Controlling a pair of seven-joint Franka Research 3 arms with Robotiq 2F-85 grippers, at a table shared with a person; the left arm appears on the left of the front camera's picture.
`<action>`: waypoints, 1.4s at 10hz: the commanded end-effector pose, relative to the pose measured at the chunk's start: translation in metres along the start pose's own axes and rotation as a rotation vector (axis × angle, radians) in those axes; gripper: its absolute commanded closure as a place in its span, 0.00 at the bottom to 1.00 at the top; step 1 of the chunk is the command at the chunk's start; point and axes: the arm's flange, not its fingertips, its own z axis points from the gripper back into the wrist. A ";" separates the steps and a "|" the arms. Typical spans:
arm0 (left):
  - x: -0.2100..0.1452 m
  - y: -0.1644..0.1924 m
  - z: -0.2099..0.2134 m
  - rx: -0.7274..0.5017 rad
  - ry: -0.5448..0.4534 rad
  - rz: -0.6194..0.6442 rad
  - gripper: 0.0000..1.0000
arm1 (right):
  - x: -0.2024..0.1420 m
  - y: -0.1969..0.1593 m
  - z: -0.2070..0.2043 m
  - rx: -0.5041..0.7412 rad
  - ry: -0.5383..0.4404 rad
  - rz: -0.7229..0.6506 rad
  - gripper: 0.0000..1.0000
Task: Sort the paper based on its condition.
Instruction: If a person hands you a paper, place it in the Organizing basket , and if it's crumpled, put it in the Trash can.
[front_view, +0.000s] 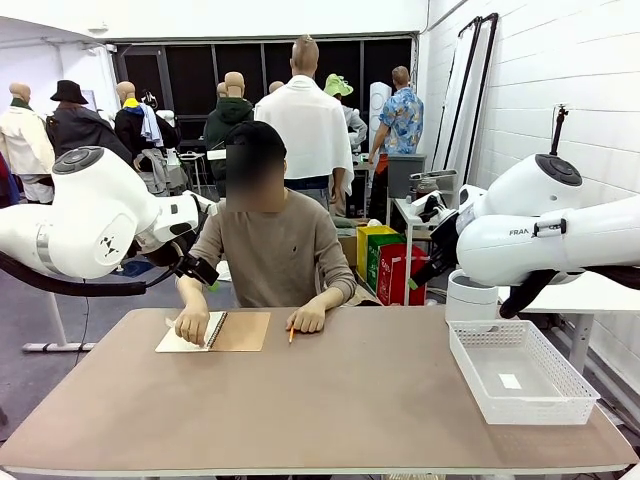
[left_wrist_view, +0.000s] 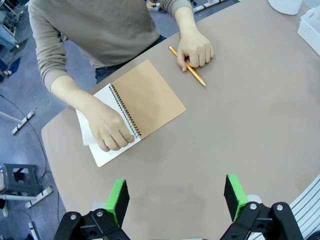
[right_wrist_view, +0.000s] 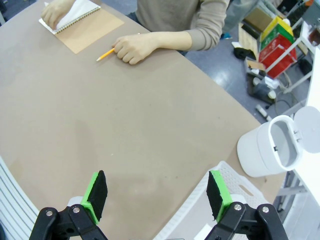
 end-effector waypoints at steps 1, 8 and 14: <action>0.000 0.000 0.000 0.000 0.000 -0.001 0.00 | 0.000 0.000 0.000 0.000 0.000 0.000 0.00; 0.000 0.000 0.000 0.000 0.000 -0.001 0.00 | 0.000 0.000 0.000 0.000 0.000 0.000 0.00; 0.000 0.000 0.000 0.000 0.000 -0.001 0.00 | 0.000 0.000 0.000 0.000 0.000 0.000 0.00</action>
